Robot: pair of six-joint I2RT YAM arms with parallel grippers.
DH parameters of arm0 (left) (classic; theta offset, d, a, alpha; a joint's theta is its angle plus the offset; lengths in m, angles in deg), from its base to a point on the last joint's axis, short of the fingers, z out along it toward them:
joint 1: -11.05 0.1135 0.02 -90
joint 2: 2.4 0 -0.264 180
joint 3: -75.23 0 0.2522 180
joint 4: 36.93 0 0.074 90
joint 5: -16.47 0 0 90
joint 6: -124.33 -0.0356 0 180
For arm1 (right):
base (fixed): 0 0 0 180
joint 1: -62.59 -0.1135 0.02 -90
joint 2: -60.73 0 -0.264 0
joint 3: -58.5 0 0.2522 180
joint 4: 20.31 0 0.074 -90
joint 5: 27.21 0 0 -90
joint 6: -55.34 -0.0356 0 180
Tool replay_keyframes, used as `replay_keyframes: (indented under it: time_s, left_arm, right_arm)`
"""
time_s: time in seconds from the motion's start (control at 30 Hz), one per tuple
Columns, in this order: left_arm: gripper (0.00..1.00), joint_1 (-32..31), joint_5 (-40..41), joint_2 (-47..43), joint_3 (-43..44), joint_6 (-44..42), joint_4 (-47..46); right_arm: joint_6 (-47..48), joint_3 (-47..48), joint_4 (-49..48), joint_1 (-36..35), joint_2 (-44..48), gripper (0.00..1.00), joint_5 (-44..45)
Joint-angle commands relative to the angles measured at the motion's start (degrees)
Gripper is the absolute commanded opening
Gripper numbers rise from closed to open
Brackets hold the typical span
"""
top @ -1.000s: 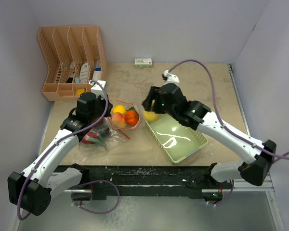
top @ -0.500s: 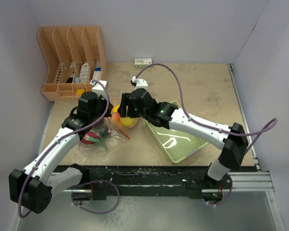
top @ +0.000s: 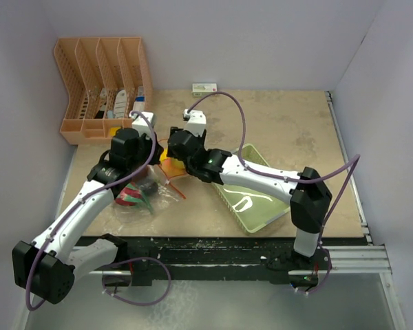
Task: Place the food in the zip-top bag and seal the zipper
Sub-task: Place the fake fruit in the zipper food storage bag.
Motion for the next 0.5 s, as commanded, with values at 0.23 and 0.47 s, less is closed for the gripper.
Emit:
replay_keyframes:
  time_s: [0.23,0.47]
  left_arm:
    - [0.0,0.32,-1.31,1.44,2.89,0.84,-2.64]
    - [0.0,0.3,-1.28,2.42,3.23,0.81,-3.15]
  right_arm:
    - [8.71,5.28,-7.03,-2.1,2.58,0.81,3.13]
    - [9.47,2.02,-4.66,-2.59,6.33,0.97,2.64]
